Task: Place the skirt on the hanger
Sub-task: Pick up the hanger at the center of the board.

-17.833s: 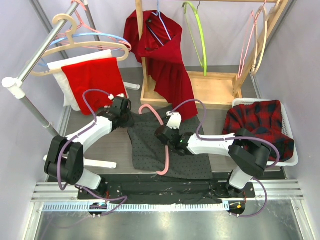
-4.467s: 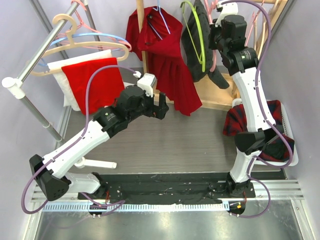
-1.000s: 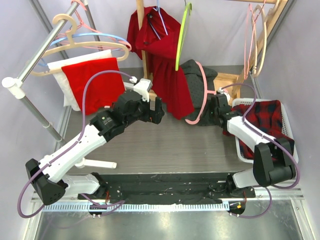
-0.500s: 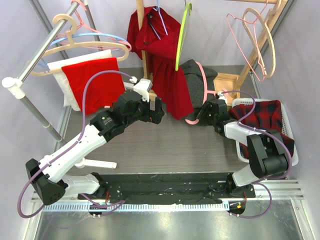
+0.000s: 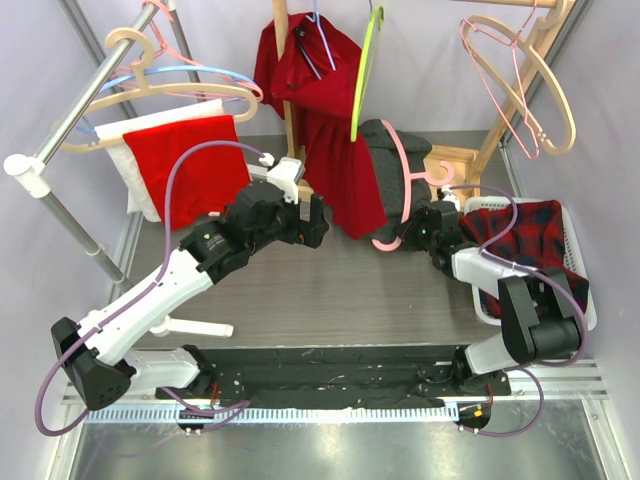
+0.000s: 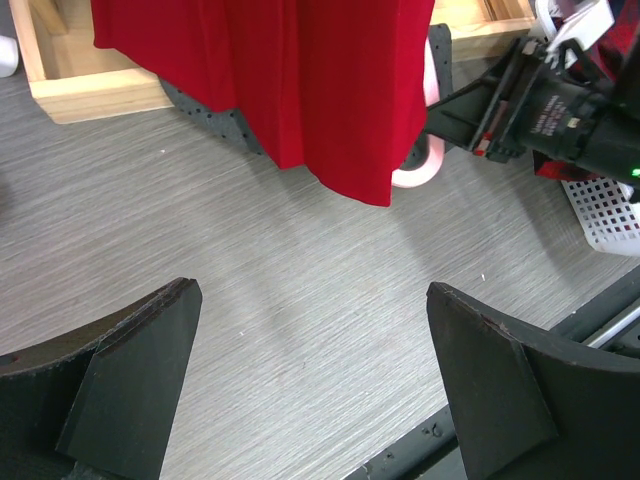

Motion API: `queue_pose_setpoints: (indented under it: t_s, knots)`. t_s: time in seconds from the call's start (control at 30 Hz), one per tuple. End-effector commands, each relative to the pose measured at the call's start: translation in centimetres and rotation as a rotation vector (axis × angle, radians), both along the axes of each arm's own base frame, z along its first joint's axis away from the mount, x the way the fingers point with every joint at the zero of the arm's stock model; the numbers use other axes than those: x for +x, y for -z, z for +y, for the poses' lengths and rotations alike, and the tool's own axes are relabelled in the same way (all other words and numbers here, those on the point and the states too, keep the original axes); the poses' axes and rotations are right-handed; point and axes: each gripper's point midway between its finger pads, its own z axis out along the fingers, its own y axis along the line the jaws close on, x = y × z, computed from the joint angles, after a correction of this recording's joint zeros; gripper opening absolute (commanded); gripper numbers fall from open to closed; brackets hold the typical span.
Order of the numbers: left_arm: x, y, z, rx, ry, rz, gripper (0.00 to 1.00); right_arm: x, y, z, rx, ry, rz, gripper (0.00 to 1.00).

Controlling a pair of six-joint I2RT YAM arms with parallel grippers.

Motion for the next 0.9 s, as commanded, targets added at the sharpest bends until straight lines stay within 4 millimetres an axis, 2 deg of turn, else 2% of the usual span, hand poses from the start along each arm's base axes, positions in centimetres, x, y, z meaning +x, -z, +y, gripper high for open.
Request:
queue_pose_setpoints:
  t_s: [0.0, 0.17, 0.27, 0.33, 0.4, 0.5, 0.67, 0.77, 0.83, 0.87]
  knots:
    - [0.4, -1.1, 0.0, -0.028, -0.016, -0.029, 1.00, 0.9, -4.6, -0.8, -0.041, 0.022, -0.113, 0.01]
    - [0.5, -1.4, -0.1, -0.036, -0.016, -0.037, 1.00, 0.1, -7.5, -0.8, -0.040, 0.001, -0.171, 0.01]
    - [0.6, -1.3, -0.1, -0.036, -0.018, -0.037, 1.00, -0.5, -8.8, 0.5, 0.002, -0.070, -0.209, 0.01]
    - [0.5, -1.4, -0.1, -0.037, -0.015, -0.037, 1.00, -0.9, -9.2, 1.6, 0.039, -0.129, -0.228, 0.01]
    - [0.5, -1.3, 0.0, -0.035, -0.018, -0.036, 1.00, -1.5, -9.3, 2.8, 0.087, -0.191, -0.232, 0.07]
    - [0.4, -1.3, 0.0, -0.032, -0.016, -0.033, 1.00, -1.8, -9.5, 3.9, 0.146, -0.233, -0.259, 0.01]
    - [0.4, -1.2, 0.1, -0.030, -0.019, -0.033, 1.00, -1.7, -8.0, 3.8, 0.111, -0.239, -0.210, 0.01]
    - [0.5, -1.2, 0.1, -0.030, -0.022, -0.034, 1.00, -1.3, -8.7, 2.8, 0.037, -0.208, -0.204, 0.01]
    - [0.5, -1.3, 0.0, -0.031, -0.020, -0.035, 1.00, -0.5, -10.7, 1.8, -0.027, -0.172, -0.245, 0.01]
    - [0.5, -1.3, 0.0, -0.030, -0.019, -0.033, 1.00, -0.8, -10.8, 1.4, -0.053, -0.162, -0.223, 0.01]
